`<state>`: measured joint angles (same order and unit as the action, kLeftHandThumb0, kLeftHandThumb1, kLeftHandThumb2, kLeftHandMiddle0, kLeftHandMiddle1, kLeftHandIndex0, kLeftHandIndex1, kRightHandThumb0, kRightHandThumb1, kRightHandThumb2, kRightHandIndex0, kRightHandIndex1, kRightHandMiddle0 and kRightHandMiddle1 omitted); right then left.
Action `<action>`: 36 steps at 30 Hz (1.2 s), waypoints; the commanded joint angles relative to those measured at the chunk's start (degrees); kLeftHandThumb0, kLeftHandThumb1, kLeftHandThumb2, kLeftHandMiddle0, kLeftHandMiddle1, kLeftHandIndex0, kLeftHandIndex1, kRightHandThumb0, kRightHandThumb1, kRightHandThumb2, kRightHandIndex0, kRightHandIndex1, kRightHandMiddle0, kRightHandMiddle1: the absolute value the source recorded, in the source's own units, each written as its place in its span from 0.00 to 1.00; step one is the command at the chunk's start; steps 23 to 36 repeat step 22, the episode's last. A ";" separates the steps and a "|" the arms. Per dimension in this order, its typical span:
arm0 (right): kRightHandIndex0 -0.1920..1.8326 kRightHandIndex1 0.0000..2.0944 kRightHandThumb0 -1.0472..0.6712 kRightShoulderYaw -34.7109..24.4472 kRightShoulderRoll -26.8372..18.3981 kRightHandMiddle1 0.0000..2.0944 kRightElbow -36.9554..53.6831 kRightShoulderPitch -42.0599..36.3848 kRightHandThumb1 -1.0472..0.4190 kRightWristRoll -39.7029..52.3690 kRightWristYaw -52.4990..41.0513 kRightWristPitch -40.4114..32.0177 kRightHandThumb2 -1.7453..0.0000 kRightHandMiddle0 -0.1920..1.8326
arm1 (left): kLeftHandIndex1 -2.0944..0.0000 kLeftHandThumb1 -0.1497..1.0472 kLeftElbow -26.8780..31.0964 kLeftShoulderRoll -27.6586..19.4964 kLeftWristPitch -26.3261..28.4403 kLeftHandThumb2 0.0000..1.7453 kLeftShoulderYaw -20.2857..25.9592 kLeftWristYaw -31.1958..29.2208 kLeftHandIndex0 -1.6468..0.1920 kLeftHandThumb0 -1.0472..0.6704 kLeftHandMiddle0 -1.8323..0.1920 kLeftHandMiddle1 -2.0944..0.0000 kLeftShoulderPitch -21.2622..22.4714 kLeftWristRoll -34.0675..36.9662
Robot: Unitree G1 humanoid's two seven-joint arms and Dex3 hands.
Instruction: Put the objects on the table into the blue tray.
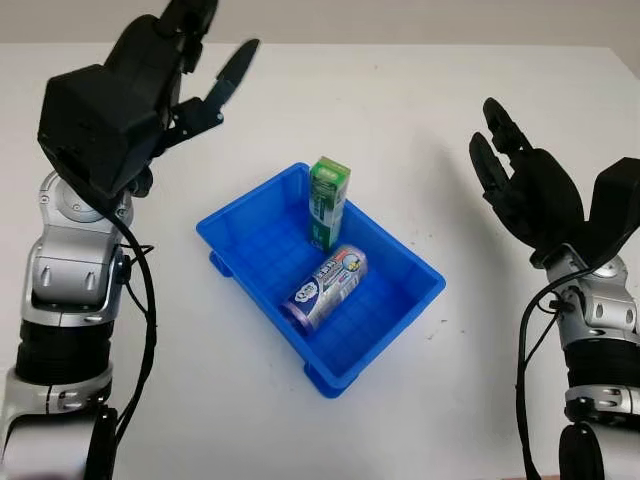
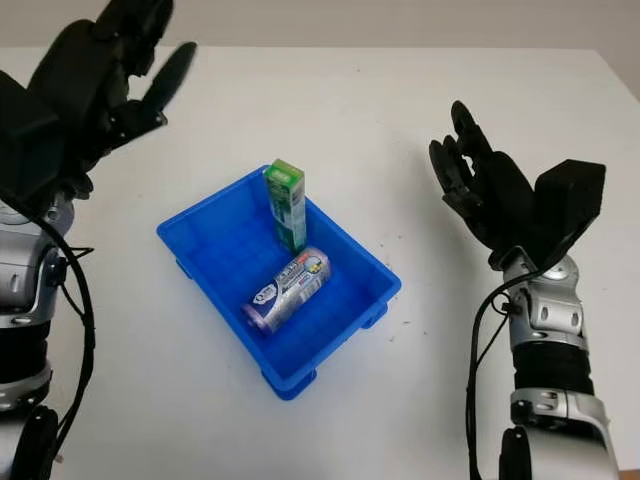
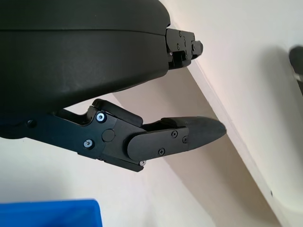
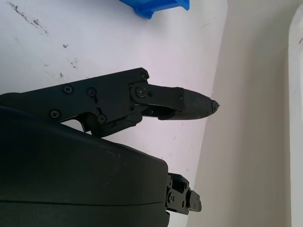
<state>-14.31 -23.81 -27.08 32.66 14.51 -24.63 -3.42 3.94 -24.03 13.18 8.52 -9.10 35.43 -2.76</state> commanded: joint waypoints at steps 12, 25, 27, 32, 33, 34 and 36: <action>0.00 0.00 0.20 -0.34 3.06 0.00 4.72 1.08 0.00 1.08 4.36 -0.14 0.60 0.00 | 1.00 1.00 -3.99 4.50 -1.41 0.44 6.19 2.92 1.00 0.18 1.00 1.00 -12.65 6.59; 0.00 0.00 0.17 -0.06 6.13 0.00 4.98 1.23 0.00 1.44 7.24 0.63 0.57 0.00 | 1.00 1.00 -4.47 7.19 -2.53 0.46 6.33 4.88 1.00 0.17 1.00 1.00 -15.80 8.10; 0.00 0.00 0.17 -0.06 6.13 0.00 4.98 1.23 0.00 1.44 7.24 0.63 0.57 0.00 | 1.00 1.00 -4.47 7.19 -2.53 0.46 6.33 4.88 1.00 0.17 1.00 1.00 -15.80 8.10; 0.00 0.00 0.17 -0.06 6.13 0.00 4.98 1.23 0.00 1.44 7.24 0.63 0.57 0.00 | 1.00 1.00 -4.47 7.19 -2.53 0.46 6.33 4.88 1.00 0.17 1.00 1.00 -15.80 8.10; 0.00 0.00 0.17 -0.06 6.13 0.00 4.98 1.23 0.00 1.44 7.24 0.63 0.57 0.00 | 1.00 1.00 -4.47 7.19 -2.53 0.46 6.33 4.88 1.00 0.17 1.00 1.00 -15.80 8.10; 0.00 0.00 0.17 -0.06 6.13 0.00 4.98 1.23 0.00 1.44 7.24 0.63 0.57 0.00 | 1.00 1.00 -4.47 7.19 -2.53 0.46 6.33 4.88 1.00 0.17 1.00 1.00 -15.80 8.10; 0.00 0.00 0.17 -0.06 6.13 0.00 4.98 1.23 0.00 1.44 7.24 0.63 0.57 0.00 | 1.00 1.00 -4.47 7.19 -2.53 0.46 6.33 4.88 1.00 0.17 1.00 1.00 -15.80 8.10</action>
